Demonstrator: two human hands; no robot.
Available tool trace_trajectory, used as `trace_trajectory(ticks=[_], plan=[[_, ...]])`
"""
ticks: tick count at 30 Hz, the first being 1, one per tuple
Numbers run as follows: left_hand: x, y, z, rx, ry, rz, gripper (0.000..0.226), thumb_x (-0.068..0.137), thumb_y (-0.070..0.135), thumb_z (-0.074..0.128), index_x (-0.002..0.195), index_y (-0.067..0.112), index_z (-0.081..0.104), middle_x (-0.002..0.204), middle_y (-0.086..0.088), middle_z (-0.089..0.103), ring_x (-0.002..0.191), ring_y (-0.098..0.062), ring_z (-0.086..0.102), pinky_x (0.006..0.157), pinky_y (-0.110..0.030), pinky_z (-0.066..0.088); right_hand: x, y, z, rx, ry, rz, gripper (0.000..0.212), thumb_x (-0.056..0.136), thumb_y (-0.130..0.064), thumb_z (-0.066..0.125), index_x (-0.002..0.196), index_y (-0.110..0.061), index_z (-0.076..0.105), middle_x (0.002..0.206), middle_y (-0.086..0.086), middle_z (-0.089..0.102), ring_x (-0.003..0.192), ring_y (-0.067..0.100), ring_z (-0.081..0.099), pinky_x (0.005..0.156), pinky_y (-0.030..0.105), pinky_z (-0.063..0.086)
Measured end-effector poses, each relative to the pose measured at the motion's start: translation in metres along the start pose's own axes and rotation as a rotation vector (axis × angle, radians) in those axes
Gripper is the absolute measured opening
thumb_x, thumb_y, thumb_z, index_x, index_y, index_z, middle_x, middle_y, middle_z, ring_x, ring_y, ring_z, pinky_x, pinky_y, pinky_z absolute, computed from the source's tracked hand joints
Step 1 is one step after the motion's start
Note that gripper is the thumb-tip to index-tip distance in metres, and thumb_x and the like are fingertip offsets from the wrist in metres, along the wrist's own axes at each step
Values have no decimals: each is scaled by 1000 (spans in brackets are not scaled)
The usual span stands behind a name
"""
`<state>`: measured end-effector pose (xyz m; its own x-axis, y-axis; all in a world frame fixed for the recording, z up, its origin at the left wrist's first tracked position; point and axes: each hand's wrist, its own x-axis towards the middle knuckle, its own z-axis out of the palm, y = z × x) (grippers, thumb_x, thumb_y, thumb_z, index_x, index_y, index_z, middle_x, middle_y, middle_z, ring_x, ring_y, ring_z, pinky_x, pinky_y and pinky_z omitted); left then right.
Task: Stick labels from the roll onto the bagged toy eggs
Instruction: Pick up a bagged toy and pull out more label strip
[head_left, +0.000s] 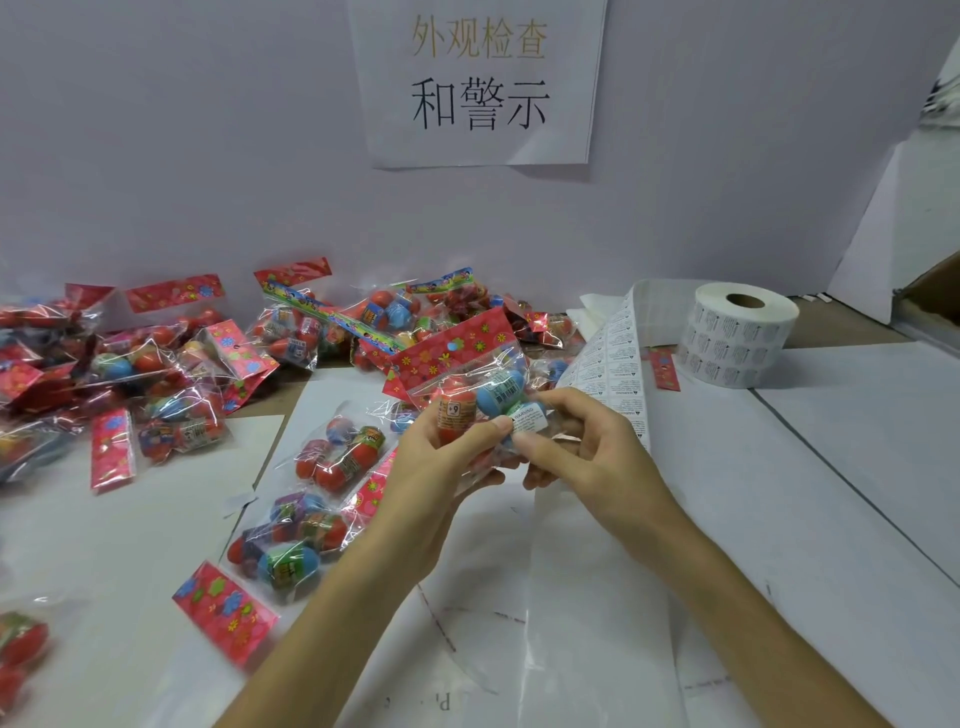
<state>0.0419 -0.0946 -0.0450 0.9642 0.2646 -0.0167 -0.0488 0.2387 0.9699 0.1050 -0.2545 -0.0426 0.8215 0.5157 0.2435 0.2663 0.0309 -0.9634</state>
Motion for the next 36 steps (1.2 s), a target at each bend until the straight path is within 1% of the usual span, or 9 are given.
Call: trace_trajectory(ticks=[2,9,14,18,20,22,26,32,36], plan=[[-1,-1,1,2,-6,1,36,90,22,75,124,17,67,99,-5,78,84,-16,76,70,-22,57,0,0,0,10,38,2,19,90,-28,71,108,-21,69,86,6,74,65,24,71,66,34,61],[-1,-1,-2,-56,-15,-50,40,89,23,75,126,12,66,98,-5,78,82,-14,75,71,-25,57,2,3,0,46,3,35,22,102,-10,57,121,-8,67,84,9,74,64,22,69,69,37,61],[-3,-1,0,-2,-69,8,57,77,28,86,129,19,63,110,-5,78,93,-17,76,82,-33,53,2,2,-1,49,29,20,21,102,-5,55,113,-18,67,79,2,74,64,23,70,69,37,60],[-1,0,-1,3,-69,22,58,71,21,86,125,19,64,107,-4,78,92,-16,76,75,-24,57,2,5,-1,37,24,30,22,101,-5,57,120,-8,66,82,5,74,64,25,70,70,41,61],[0,0,-2,-10,-73,14,61,70,17,84,127,15,63,108,-7,78,94,-18,76,74,-21,57,2,5,0,37,13,34,23,101,-4,57,120,-12,67,83,2,75,63,23,70,71,41,61],[0,-1,-3,-16,-74,21,59,69,14,83,125,14,64,107,-8,78,94,-20,76,73,-22,57,3,5,1,54,8,38,24,101,-3,56,116,-17,67,84,1,75,62,22,69,70,40,61],[-1,-1,-2,-7,-75,31,59,68,13,84,124,13,65,104,-6,78,88,-18,76,73,-23,58,3,6,1,43,38,6,16,99,-14,63,115,-13,68,82,6,75,61,24,70,65,35,60],[-5,3,1,27,-71,3,52,82,37,82,128,17,66,110,-6,77,99,-21,76,75,-24,58,2,6,0,-12,71,-79,9,96,-15,68,105,-19,70,78,9,74,67,35,72,68,48,62],[-2,3,2,16,47,-18,33,87,25,78,118,15,69,102,-3,79,93,-17,76,69,-22,57,1,6,2,-18,41,-68,7,96,-15,69,103,-18,70,80,12,74,64,29,71,64,38,61]])
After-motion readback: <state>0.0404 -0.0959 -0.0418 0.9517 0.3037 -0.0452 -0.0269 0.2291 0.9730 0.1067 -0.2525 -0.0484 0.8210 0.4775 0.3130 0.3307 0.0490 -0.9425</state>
